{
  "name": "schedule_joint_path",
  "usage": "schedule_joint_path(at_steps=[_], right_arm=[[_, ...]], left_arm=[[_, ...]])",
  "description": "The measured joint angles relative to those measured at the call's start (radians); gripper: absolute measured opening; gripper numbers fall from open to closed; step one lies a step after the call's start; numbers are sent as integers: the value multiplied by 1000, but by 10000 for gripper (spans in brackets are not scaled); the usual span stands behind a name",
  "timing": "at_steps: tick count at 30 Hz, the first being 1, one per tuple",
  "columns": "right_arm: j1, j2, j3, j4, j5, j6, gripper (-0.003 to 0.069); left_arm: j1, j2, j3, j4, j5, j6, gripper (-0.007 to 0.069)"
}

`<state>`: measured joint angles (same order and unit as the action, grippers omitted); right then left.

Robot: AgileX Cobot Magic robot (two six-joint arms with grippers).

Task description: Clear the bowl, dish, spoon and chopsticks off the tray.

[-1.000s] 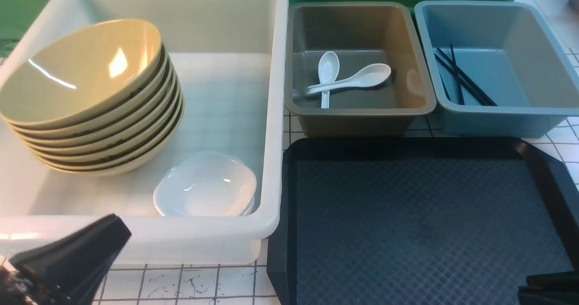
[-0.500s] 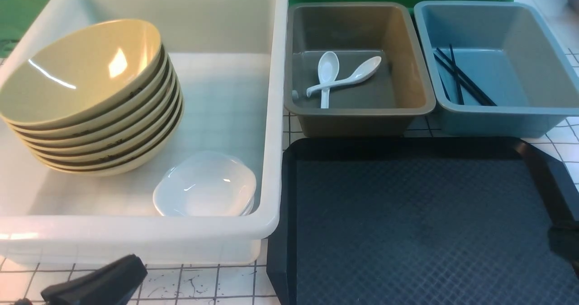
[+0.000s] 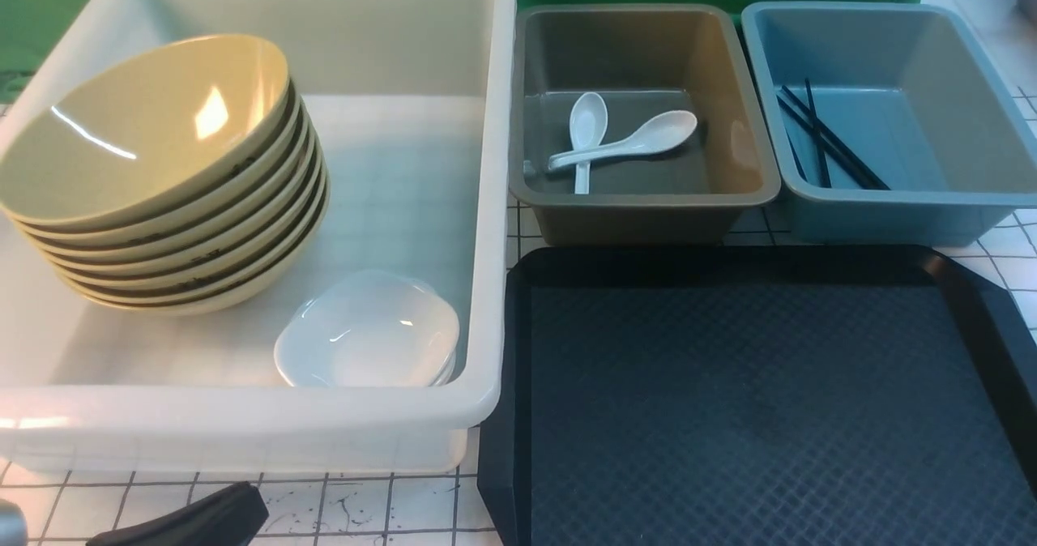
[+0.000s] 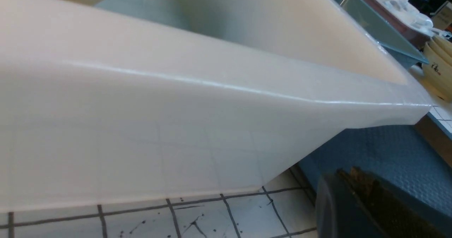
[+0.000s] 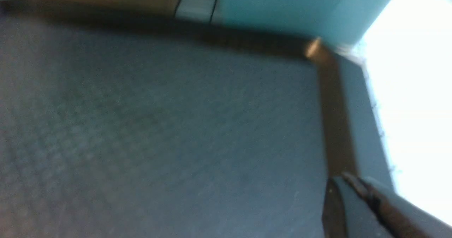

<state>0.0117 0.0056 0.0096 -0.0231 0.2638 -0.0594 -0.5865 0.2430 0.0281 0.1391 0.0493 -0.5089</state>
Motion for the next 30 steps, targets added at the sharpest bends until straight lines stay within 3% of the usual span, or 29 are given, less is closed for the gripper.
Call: schedule_joint_path(at_steps=[30], right_arm=[[-4, -15, 0, 0, 3, -18, 29]], left_arm=[[0, 0, 0, 0, 8, 1, -1]])
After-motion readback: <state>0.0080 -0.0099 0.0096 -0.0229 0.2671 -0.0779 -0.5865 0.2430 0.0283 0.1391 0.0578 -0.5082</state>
